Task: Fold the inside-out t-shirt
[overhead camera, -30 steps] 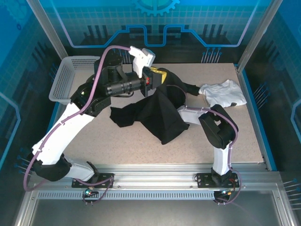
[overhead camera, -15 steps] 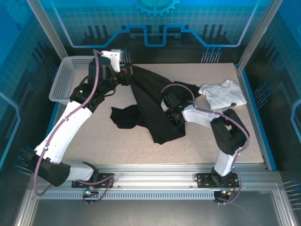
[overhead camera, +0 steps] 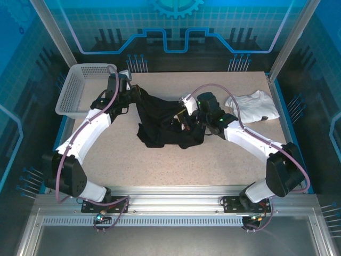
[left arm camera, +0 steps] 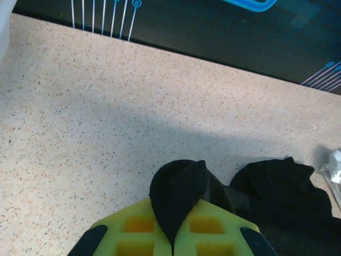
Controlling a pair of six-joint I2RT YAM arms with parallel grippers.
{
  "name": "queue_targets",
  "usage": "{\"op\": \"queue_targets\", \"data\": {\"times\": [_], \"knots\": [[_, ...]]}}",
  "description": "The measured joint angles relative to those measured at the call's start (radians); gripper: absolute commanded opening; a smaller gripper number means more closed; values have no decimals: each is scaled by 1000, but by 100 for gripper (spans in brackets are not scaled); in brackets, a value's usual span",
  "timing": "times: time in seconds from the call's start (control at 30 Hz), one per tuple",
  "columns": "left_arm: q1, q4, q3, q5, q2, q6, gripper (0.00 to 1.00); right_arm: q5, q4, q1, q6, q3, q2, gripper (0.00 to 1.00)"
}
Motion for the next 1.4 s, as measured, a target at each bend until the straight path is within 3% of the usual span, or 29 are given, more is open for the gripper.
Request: {"op": "queue_targets", "data": {"times": [0.2,0.27,0.33,0.4,0.53,0.8,0.97,1.03,1.2,1.27,1.4], "knots": [[94,27,-43,-5,53,-32,0,-114,13,-72,-16,5,-27,0],[113,31,-56,-5,84,-43,11,-142,31,-90,-15,3,-41,0],[103,42,-75,15,111,-48,35,-164,53,-94,-15,3,-42,0],[66,56,-113,39,119,-40,51,-181,58,-93,-15,3,-33,0],[-32,74,-214,62,66,-27,68,-183,59,-93,-15,3,-3,0],[-228,204,-335,157,-159,39,71,-180,59,-93,-8,5,41,0],[-279,238,-307,216,-86,92,66,-180,57,-93,-3,6,47,0],[-280,238,-287,223,-34,106,55,-180,54,-93,-4,8,47,0],[-270,241,-254,230,57,106,16,-177,8,-93,-38,27,39,0],[-251,251,-248,251,61,79,6,-175,-43,-93,-93,42,23,0],[-167,319,-243,323,60,0,0,-202,-143,-106,-225,62,-39,0]]}}
